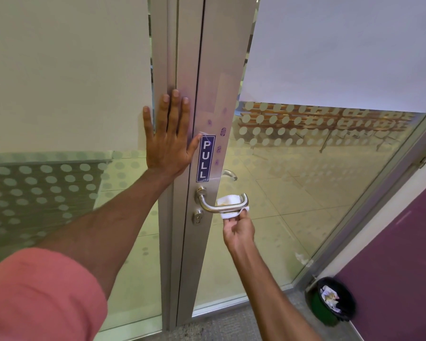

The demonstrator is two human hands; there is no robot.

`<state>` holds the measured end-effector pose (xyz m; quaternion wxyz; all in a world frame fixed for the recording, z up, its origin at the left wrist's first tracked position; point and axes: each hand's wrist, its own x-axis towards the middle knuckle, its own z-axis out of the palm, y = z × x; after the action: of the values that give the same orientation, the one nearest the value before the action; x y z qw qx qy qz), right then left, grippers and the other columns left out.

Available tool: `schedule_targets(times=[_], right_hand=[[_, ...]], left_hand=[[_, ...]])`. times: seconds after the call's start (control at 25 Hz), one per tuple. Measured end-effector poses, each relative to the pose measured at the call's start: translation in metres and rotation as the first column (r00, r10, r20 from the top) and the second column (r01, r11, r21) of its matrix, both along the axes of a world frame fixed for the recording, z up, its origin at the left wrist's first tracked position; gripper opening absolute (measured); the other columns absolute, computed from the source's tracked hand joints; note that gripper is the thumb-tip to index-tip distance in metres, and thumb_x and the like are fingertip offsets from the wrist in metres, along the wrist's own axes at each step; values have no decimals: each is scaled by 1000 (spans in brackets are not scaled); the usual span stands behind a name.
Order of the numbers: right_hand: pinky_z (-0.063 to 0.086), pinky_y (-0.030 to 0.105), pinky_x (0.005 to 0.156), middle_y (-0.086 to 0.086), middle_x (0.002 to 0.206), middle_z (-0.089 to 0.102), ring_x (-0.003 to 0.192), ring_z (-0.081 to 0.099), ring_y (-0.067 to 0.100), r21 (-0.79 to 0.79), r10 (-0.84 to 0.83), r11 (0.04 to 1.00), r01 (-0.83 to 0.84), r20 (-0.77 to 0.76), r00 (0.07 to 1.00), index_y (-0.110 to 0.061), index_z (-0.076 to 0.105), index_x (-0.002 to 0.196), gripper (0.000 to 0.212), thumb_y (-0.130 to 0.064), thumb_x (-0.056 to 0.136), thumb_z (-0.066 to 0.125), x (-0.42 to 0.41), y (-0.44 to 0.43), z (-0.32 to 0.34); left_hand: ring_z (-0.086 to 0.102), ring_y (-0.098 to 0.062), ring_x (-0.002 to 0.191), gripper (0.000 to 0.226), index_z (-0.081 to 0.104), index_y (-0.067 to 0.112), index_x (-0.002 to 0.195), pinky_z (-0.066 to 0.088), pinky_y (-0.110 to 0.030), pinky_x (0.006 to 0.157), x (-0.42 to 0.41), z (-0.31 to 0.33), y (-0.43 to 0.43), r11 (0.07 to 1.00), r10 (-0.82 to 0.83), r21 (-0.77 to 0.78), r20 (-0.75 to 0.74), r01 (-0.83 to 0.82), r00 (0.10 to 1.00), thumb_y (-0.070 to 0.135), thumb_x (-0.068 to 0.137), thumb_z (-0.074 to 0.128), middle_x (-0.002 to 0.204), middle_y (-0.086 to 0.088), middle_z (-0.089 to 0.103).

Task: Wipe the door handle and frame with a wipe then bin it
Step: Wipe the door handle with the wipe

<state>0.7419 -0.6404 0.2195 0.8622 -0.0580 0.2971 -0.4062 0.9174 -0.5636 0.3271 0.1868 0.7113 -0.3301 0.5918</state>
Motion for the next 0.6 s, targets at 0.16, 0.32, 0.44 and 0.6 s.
schedule_targets(times=[0.16, 0.32, 0.44, 0.6], right_hand=[[41, 38, 105, 6, 91, 74, 115, 57, 22, 55, -31, 998, 22, 177, 984, -9, 58, 110, 27, -16, 105, 33, 16, 30, -1], [41, 41, 107, 8, 118, 63, 120, 55, 27, 115, -71, 992, 46, 224, 972, -9, 53, 124, 28, -13, 104, 34, 32, 53, 2], [47, 41, 97, 7, 102, 64, 98, 60, 23, 163, -98, 985, 51, 290, 952, -9, 53, 124, 28, -16, 105, 32, 43, 67, 4], [44, 43, 102, 13, 106, 63, 102, 61, 27, 168, -38, 986, -18, 323, 946, -2, 58, 112, 29, -12, 104, 32, 33, 60, 1]], left_hand=[[17, -30, 147, 76, 18, 9, 155, -7, -51, 120, -2, 1, 2, 1000, -20, 6, -13, 20, 1000, 61, 101, 29, 159, -15, 22], [23, -30, 147, 75, 20, 9, 154, -1, -52, 118, -3, 1, 3, 1000, -7, 9, -8, 7, 1000, 61, 101, 28, 159, -15, 26], [26, -30, 146, 76, 21, 9, 154, 0, -52, 117, -4, 1, 3, 1000, 6, 13, 2, -7, 1000, 62, 100, 26, 158, -15, 28], [27, -30, 146, 76, 22, 9, 154, 0, -52, 117, -3, 1, 3, 1000, 4, 2, 5, -4, 1000, 63, 100, 27, 158, -14, 29]])
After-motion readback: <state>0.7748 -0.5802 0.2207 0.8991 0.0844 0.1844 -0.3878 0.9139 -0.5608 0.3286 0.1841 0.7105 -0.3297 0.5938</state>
